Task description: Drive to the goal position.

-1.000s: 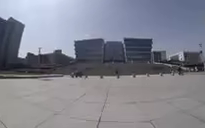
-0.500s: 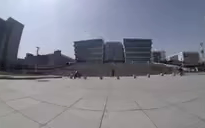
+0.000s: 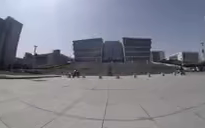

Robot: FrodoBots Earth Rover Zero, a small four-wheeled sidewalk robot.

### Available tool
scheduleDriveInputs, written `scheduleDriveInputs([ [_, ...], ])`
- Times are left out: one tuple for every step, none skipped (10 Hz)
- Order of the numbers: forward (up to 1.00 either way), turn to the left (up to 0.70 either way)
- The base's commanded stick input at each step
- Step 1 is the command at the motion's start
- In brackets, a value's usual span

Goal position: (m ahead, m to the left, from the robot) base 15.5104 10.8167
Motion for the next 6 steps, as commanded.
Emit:
scheduleDriveInputs([
  [0.70,0.00],
  [0.70,0.00],
  [0.70,0.00],
  [0.70,0.00],
  [0.70,0.00],
  [0.70,0.00],
])
